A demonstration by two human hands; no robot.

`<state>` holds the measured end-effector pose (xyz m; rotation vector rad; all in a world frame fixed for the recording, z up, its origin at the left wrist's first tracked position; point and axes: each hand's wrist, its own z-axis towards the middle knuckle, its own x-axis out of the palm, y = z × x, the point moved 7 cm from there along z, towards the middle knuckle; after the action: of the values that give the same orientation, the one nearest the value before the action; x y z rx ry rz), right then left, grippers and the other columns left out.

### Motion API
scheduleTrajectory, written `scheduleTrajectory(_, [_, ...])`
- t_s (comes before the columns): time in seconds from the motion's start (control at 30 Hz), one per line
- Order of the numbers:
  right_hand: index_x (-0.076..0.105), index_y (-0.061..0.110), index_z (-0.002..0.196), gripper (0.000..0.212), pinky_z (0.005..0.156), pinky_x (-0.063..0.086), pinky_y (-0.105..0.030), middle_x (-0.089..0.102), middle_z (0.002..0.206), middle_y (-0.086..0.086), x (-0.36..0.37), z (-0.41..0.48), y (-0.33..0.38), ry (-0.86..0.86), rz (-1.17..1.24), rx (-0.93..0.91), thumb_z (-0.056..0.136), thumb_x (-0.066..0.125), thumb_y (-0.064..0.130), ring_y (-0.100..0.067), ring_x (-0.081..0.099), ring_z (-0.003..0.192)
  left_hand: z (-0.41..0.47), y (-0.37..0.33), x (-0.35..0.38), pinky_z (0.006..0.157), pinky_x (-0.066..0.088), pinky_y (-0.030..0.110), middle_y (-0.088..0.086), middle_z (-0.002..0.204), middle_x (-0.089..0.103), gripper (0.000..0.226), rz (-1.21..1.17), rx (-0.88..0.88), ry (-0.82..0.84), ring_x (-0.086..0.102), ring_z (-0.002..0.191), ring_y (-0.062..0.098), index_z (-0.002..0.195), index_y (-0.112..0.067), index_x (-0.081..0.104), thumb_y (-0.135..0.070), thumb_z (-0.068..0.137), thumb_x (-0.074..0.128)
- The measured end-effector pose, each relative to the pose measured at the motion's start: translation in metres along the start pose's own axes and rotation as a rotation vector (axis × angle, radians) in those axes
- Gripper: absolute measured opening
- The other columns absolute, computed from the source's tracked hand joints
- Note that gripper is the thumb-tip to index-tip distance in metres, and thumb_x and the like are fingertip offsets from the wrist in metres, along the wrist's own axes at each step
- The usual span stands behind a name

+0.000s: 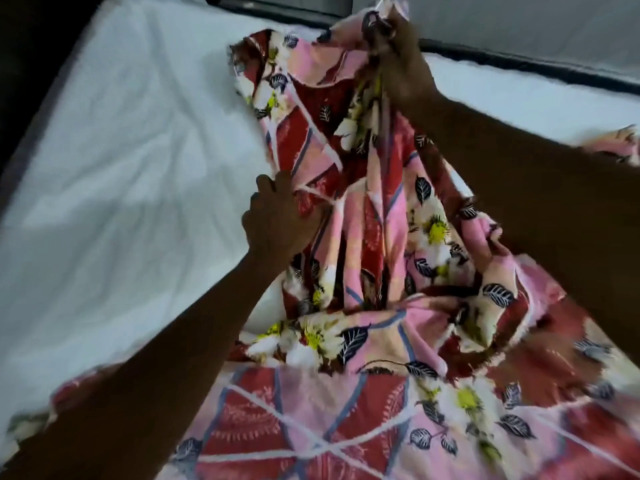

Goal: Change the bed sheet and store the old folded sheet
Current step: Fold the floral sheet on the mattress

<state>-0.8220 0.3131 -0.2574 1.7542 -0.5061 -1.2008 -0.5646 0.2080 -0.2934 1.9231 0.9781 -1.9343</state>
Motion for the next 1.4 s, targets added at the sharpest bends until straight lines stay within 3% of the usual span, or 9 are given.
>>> scheduleTrajectory(0.23, [0.031,0.027,0.150,0.077,0.099,0.046,-0.053,0.041,0.147,-0.012,0.010,-0.064,0.001,0.004,-0.648,-0.096,0.082,0.063,0.044,-0.037,0.041,0.133,0.072,-0.004,-0.031,0.078,0.051,0.046,0.022,0.107,0.067,0.036,0.149,0.187,0.003,0.065,0.099,0.046,0.133,-0.014,0.049,-0.021,0.097,0.052])
scheduleTrajectory(0.43, [0.030,0.026,0.149,0.090,0.087,0.049,-0.045,0.061,0.129,-0.015,0.066,-0.083,0.000,0.302,-0.855,-0.030,0.079,0.066,0.068,-0.040,0.060,0.115,0.177,0.039,-0.111,0.089,0.047,0.044,0.018,0.120,0.064,0.029,0.023,-0.065,-0.246,0.060,0.114,0.041,0.122,-0.017,0.057,-0.025,0.098,0.042])
scheduleTrajectory(0.57, [0.059,0.015,0.122,0.056,0.082,0.050,-0.042,0.066,0.120,-0.016,0.085,-0.057,0.005,0.256,-0.636,-0.050,0.085,0.064,0.057,-0.038,0.062,0.110,0.166,0.029,-0.111,0.105,0.038,0.037,0.014,0.146,0.047,0.049,0.002,-0.017,-0.312,0.041,0.138,0.032,0.146,-0.021,0.045,-0.025,0.097,0.040])
scheduleTrajectory(0.73, [0.053,0.007,0.125,0.031,0.084,0.045,-0.041,0.064,0.120,-0.019,0.062,-0.002,0.045,-0.005,-0.423,-0.034,0.097,0.048,0.019,-0.037,0.060,0.112,0.070,0.004,-0.058,0.111,0.031,0.049,0.012,0.150,0.046,0.053,0.165,0.223,-0.344,0.038,0.141,0.036,0.145,-0.025,0.049,-0.039,0.095,0.043])
scheduleTrajectory(0.83, [0.052,0.004,0.130,0.038,0.094,0.047,-0.037,0.064,0.120,-0.016,0.078,-0.006,0.072,0.157,-0.309,-0.137,0.098,0.045,0.024,-0.030,0.061,0.109,0.040,0.020,-0.010,0.110,0.032,0.057,0.016,0.153,0.042,0.062,0.202,0.346,-0.112,0.038,0.140,0.041,0.153,-0.025,0.037,-0.040,0.094,0.043])
scheduleTrajectory(0.97, [0.052,0.014,0.135,0.043,0.088,0.052,-0.035,0.065,0.122,-0.007,0.069,-0.051,0.054,0.271,-0.264,-0.186,0.094,0.049,0.024,-0.026,0.064,0.105,0.059,0.093,0.027,0.116,0.015,0.067,0.017,0.166,0.016,0.067,0.375,0.145,0.164,0.016,0.148,0.051,0.157,-0.019,0.024,-0.051,0.101,0.008])
scheduleTrajectory(1.17, [0.043,0.026,0.139,0.064,0.085,0.046,-0.041,0.055,0.126,-0.011,-0.036,-0.086,-0.032,0.022,-0.633,0.161,0.081,0.066,0.039,-0.035,0.056,0.116,0.100,0.086,-0.030,0.117,0.021,0.061,0.026,0.153,0.034,0.079,0.209,-0.266,0.036,0.023,0.143,0.052,0.149,-0.002,0.033,-0.043,0.084,0.051])
scheduleTrajectory(1.27, [0.048,0.020,0.130,0.063,0.079,0.044,-0.039,0.057,0.106,-0.007,-0.060,-0.100,-0.066,0.113,-0.765,0.374,0.083,0.064,0.058,-0.033,0.059,0.100,0.085,0.020,-0.042,0.116,0.021,0.059,0.025,0.157,0.029,0.078,0.165,-0.043,-0.080,0.021,0.147,0.044,0.153,-0.006,0.028,-0.043,0.090,0.057])
scheduleTrajectory(1.4, [0.065,0.007,0.105,0.030,0.066,0.046,-0.030,0.069,0.098,-0.016,-0.055,-0.083,-0.068,0.256,-0.593,0.406,0.092,0.060,0.033,-0.031,0.067,0.083,0.043,-0.081,-0.031,0.096,0.044,0.051,0.014,0.142,0.045,0.057,0.138,0.434,-0.140,0.041,0.129,0.035,0.141,-0.017,0.045,-0.041,0.090,0.047])
